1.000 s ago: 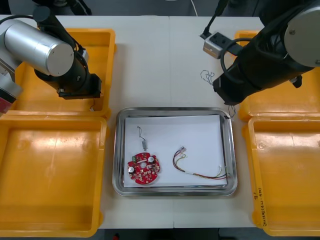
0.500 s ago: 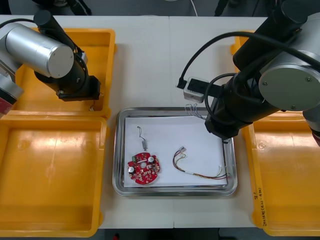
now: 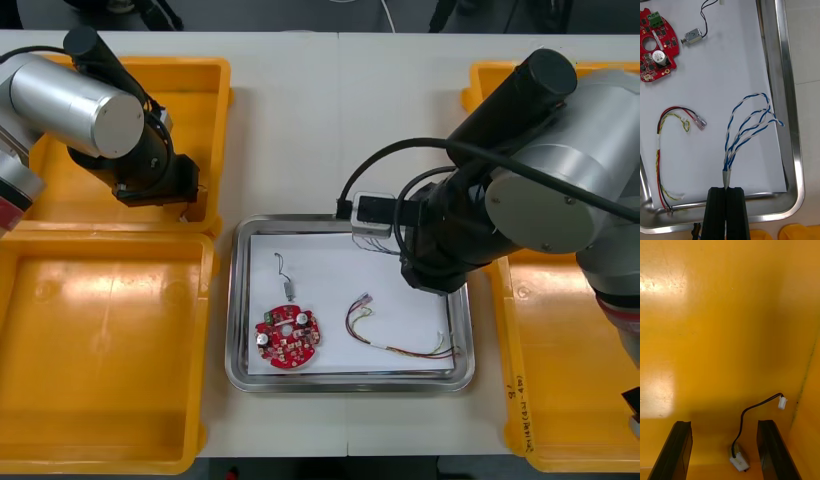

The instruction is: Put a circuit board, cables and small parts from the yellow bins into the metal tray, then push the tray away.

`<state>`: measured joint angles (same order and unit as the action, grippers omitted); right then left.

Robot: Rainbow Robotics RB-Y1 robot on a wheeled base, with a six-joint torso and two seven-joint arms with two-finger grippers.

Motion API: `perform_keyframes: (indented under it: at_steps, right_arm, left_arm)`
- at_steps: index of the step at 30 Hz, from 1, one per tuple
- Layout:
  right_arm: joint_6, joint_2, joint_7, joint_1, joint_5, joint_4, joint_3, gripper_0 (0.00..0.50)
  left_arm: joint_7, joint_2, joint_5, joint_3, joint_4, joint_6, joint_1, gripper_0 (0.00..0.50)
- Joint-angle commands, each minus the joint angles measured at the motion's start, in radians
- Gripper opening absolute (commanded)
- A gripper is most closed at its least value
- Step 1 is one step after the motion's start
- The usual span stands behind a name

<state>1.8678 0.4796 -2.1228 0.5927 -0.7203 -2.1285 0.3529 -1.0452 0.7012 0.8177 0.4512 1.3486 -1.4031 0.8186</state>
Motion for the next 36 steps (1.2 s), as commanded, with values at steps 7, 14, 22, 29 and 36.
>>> perform_keyframes:
  at_steps: [7,14,22,29,36]
  right_arm:
    - [-0.105,-0.018,-0.143,-0.071,0.105,-0.033,0.081,0.0]
    - [-0.171,-0.019,-0.144,-0.113,0.174,-0.031,0.12,0.0]
    - [-0.259,-0.018,-0.146,-0.136,0.174,0.025,0.133,0.0]
    - [-0.286,-0.018,-0.152,-0.156,0.2,0.044,0.143,0.0]
    - [-0.312,-0.013,-0.154,-0.157,0.246,0.053,0.172,0.0]
  left_arm:
    - [-0.064,0.027,0.012,0.011,0.009,0.029,-0.026,0.5]
    - [-0.065,0.027,-0.005,0.024,0.007,0.042,-0.032,0.5]
    - [-0.062,0.027,-0.038,0.053,0.007,0.052,-0.032,0.498]
    - [-0.062,0.027,-0.04,0.052,0.009,0.055,-0.032,0.167]
    - [-0.061,0.027,-0.037,0.052,0.009,0.056,-0.032,0.0]
